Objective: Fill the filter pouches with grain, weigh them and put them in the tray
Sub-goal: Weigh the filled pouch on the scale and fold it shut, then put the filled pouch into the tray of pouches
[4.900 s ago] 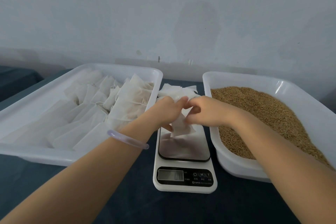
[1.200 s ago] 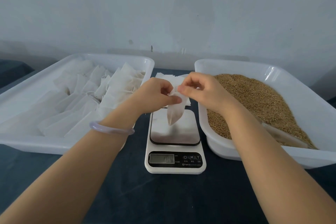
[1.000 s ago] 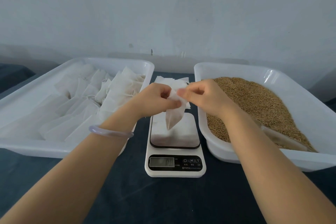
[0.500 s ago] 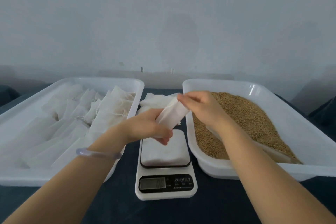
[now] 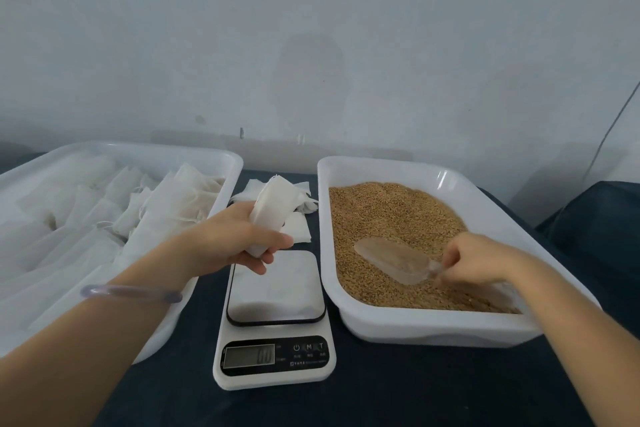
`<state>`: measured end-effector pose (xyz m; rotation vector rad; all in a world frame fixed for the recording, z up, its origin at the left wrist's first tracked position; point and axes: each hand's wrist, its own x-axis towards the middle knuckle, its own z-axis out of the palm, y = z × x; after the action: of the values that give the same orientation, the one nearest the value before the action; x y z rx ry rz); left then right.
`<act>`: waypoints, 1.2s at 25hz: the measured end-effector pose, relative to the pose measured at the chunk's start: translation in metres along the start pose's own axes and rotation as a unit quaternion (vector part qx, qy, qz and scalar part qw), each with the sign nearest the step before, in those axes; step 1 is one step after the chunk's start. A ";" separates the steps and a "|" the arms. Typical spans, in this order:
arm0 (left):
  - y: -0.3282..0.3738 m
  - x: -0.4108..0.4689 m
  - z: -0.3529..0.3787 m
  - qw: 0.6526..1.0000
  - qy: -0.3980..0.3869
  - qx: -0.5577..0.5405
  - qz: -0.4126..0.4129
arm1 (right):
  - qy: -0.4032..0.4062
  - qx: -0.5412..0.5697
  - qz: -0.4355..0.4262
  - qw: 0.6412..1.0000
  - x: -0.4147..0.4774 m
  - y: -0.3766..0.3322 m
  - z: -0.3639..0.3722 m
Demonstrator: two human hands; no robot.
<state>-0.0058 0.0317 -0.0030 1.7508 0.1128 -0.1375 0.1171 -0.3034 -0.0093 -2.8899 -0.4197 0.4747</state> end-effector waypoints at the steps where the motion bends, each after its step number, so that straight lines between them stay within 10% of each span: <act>1: 0.000 -0.001 0.001 1.000 0.000 0.000 -0.004 | 0.021 -0.003 -0.002 1.000 0.002 -0.004 -0.003; 7: 0.004 -0.002 0.003 1.000 0.006 -0.009 -0.013 | 0.139 -0.128 -0.054 0.981 0.010 -0.023 0.000; 21: 0.000 0.000 0.001 1.000 0.001 -0.001 -0.008 | 0.068 0.035 -0.080 0.994 -0.011 0.012 -0.010; 30: -0.004 0.004 0.000 1.000 -0.008 0.008 -0.005 | 0.270 -0.307 0.121 0.905 -0.024 0.029 -0.023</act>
<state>-0.0024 0.0319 -0.0072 1.7645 0.1091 -0.1611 0.1106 -0.3408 0.0127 -3.4938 -0.1231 -0.5432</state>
